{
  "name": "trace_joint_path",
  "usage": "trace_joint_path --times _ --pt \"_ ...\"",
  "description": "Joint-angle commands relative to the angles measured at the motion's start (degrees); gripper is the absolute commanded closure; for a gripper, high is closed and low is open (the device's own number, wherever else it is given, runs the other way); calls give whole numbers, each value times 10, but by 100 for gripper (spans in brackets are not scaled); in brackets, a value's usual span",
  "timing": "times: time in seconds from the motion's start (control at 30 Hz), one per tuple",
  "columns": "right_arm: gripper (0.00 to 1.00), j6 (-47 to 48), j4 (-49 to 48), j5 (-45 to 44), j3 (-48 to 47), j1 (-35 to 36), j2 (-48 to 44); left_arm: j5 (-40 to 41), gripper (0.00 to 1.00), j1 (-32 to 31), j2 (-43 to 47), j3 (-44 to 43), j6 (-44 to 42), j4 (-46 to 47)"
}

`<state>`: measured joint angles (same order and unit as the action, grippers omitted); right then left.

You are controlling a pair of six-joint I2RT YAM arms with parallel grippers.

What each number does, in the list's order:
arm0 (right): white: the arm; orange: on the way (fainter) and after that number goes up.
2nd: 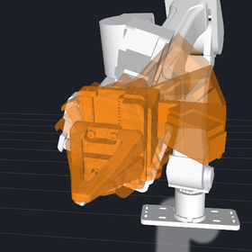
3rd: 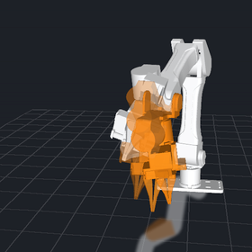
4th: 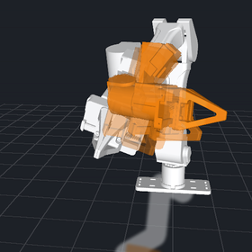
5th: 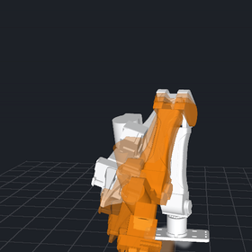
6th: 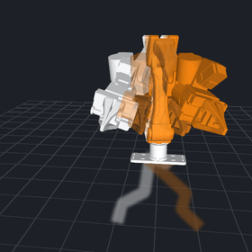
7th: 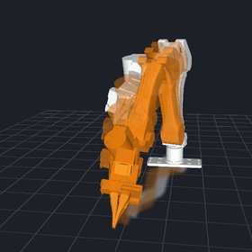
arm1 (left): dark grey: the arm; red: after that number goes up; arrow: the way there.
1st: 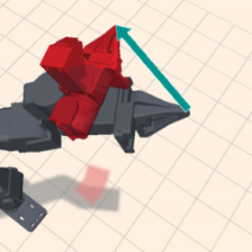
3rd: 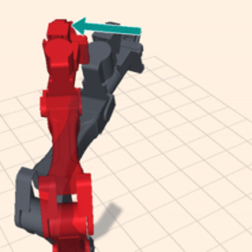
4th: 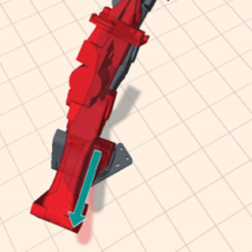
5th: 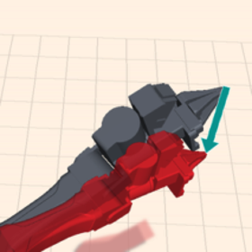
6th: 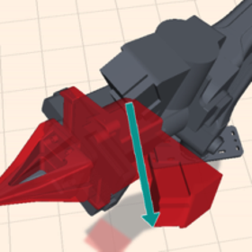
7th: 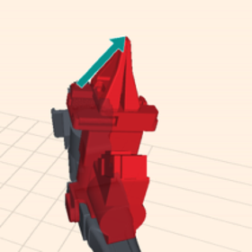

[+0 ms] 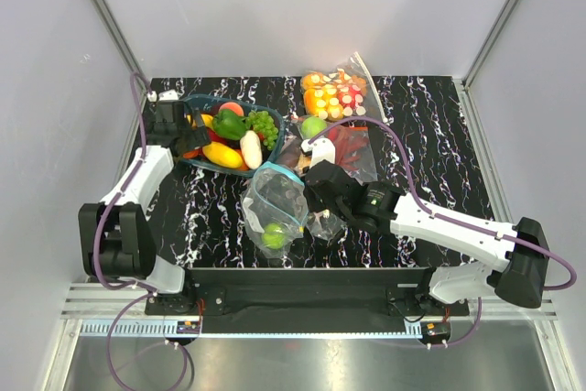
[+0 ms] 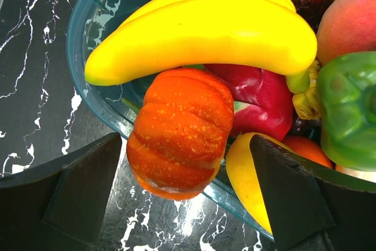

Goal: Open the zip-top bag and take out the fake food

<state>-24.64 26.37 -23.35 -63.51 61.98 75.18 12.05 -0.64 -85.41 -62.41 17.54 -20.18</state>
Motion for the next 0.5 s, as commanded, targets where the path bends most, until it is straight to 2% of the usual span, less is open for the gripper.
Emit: trace_joint_path --times 0.0,0.47 --pt "95 2 -16 -9 -4 -1 -6 3 1 -1 41 -3 -1 6" --pt "95 3 -11 -3 -10 -1 -9 24 1 -3 154 1 -33 -91"
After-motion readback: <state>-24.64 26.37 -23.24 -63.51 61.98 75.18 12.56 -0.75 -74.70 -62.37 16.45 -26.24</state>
